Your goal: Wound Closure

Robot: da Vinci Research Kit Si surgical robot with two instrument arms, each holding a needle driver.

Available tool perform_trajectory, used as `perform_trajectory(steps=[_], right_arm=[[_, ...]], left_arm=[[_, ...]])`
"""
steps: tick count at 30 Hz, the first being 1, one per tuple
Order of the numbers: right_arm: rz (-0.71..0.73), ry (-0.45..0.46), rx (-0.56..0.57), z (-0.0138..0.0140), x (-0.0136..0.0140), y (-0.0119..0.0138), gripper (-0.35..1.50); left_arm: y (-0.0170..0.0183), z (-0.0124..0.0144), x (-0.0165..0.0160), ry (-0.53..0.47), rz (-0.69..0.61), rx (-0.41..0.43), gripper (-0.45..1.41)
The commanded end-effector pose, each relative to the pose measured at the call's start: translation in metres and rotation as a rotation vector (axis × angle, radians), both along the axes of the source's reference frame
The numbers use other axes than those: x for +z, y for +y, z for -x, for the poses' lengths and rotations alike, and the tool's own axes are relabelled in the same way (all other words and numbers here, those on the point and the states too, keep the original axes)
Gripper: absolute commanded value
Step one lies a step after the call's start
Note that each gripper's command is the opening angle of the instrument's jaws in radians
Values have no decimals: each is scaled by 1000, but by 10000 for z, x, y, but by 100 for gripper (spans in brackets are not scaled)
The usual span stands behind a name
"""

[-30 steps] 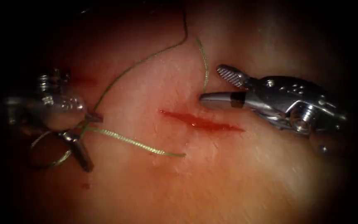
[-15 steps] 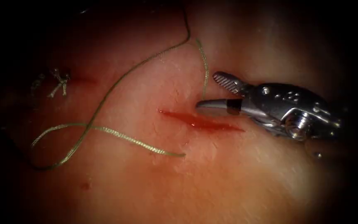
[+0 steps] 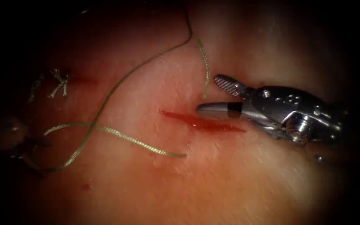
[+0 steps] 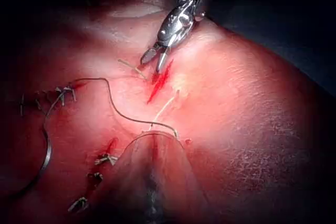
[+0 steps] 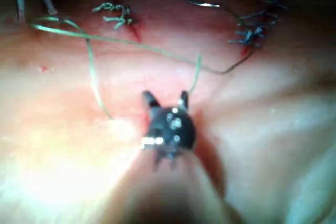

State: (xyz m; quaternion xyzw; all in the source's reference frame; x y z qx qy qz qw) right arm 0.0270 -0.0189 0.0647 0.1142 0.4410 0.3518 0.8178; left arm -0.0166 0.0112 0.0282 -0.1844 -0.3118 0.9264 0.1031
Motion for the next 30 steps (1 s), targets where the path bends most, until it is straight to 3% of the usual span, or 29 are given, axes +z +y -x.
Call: perform_trajectory(steps=[1, 2, 3, 10, 19, 30], right_arm=[[1, 3, -1, -8, 5, -1, 116], [1, 3, -1, -9, 4, -1, 116], [1, 3, -1, -9, 4, -1, 116], [0, 8, -7, -10, 2, -4, 113], [-6, 71, -107, -34, -13, -29, 108], [112, 98, -155, -51, -67, -32, 101]], left_arm=[[-2, 9, 10, -10, -4, -9, -10], [-4, 13, 12, -17, -6, -19, -18], [-5, 21, 13, -39, 1, -28, -45], [15, 18, -11, -157, 25, -63, -45], [68, 19, -65, -368, 58, -204, -45], [95, 42, -71, -651, -35, -350, -45]])
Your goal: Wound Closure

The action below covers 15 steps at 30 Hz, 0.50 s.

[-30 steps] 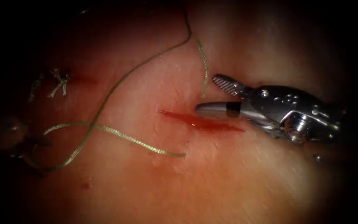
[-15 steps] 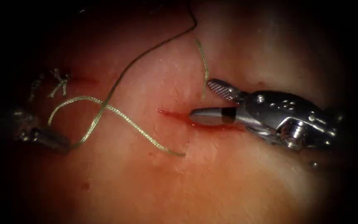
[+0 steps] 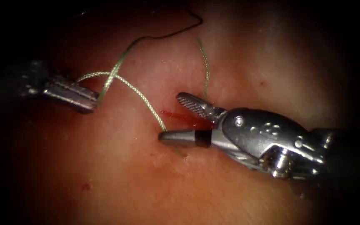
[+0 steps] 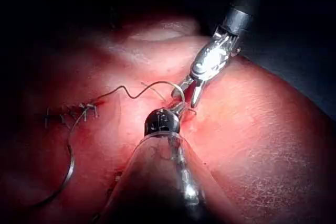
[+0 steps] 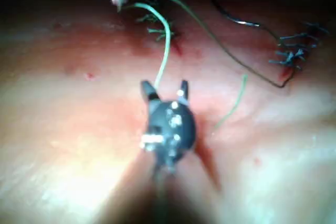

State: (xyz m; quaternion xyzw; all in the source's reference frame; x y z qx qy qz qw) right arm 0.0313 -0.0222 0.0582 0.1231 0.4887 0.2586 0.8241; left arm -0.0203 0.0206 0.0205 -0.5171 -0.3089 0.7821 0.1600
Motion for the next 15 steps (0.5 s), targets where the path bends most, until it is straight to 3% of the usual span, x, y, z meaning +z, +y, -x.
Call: perform_trajectory(steps=[1, 7, 15], right_arm=[[27, -15, 4, -5, -7, 1, 103], [53, -18, -4, -7, -24, 0, 104], [119, -48, -14, -43, -19, 11, 106]], left_arm=[[3, 4, 7, -37, -21, -11, -45], [11, 0, 7, -163, -75, -77, -45], [17, -1, 1, -226, -89, -124, -45]])
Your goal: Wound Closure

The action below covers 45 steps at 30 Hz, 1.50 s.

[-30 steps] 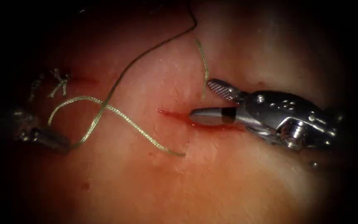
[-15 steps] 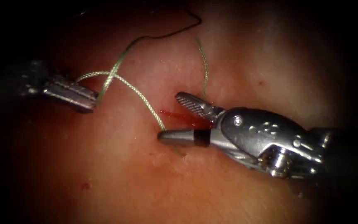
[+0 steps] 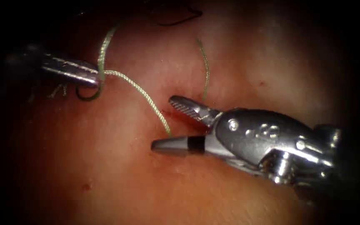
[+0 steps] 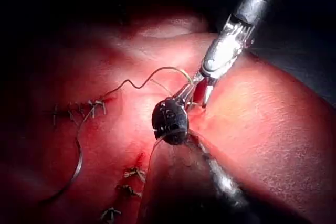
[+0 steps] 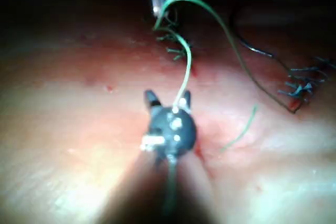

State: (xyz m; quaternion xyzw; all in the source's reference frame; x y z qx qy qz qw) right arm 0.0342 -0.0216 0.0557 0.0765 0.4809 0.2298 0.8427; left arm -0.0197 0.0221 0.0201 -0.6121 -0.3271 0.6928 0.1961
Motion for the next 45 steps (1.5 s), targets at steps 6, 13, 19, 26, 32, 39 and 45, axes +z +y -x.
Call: perform_trajectory(steps=[6, 13, 19, 26, 32, 39, 45], right_arm=[[95, -35, 16, -37, 18, 19, 108], [150, -14, 5, -65, 24, 20, 113], [183, 11, -2, -88, 23, 25, 114], [220, 23, -28, -113, 31, 27, 109], [172, 27, -175, -107, 38, 17, -35], [161, -10, -218, -62, 25, 5, -35], [158, 6, -207, -14, -8, -5, -35]], left_arm=[[-5, 5, -3, -8, 1, -4, -45], [-2, 4, -10, -20, -6, -14, -45], [-2, 3, -11, -29, -8, -14, -45], [-4, -2, -14, -37, -9, -17, -45], [-2, -11, -19, -47, -14, -14, -45], [5, -28, -18, -47, -16, -34, -45], [14, -44, 10, -7, 3, -68, -45]])
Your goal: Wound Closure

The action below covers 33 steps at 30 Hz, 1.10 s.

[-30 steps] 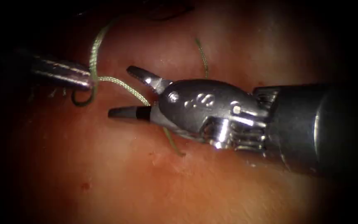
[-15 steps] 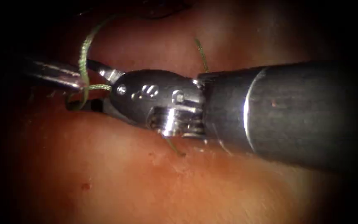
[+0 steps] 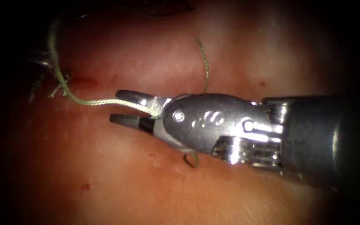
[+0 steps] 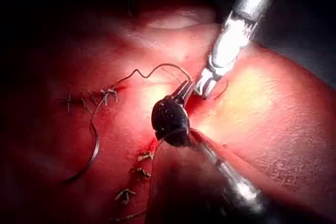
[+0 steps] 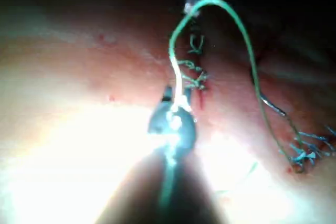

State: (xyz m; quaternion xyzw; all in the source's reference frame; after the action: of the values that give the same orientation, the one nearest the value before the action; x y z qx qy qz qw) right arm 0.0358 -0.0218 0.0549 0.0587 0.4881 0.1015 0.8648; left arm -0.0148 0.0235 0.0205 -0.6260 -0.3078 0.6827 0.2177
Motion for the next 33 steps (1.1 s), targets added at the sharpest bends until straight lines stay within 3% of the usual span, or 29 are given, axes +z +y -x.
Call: perform_trajectory(steps=[1, 6, 14, 19, 20, 21, 23, 25, 27, 33], right_arm=[[-1, 9, 7, 9, -5, -4, -35], [-8, 31, 22, 31, -21, -16, -35], [-20, 44, 30, 42, -20, -36, -35], [-27, 41, 37, 43, -15, -36, -35], [-26, 43, 40, 43, -13, -35, -35], [-31, 42, 44, 43, -11, -34, -35], [-30, 37, 44, 42, -7, -33, -35], [-30, 26, 39, 42, 0, -32, -35], [-29, 17, 35, 42, 6, -32, -35], [-30, -9, 25, 36, 25, -40, -35]], left_arm=[[1, 4, 15, 8, 9, -4, -45], [-14, 4, 59, 36, -9, -20, -45], [-44, 1, 132, 82, -58, -24, -45], [-55, -1, 143, 100, -79, -32, -45], [-55, -1, 141, 102, -92, -34, -28], [-54, 0, 135, 101, -97, -34, 7], [-51, -1, 124, 100, -107, -34, 29], [-46, -2, 109, 99, -121, -35, 76], [-40, -3, 92, 100, -136, -37, 108], [-22, -9, 46, 111, -179, -54, 126]])
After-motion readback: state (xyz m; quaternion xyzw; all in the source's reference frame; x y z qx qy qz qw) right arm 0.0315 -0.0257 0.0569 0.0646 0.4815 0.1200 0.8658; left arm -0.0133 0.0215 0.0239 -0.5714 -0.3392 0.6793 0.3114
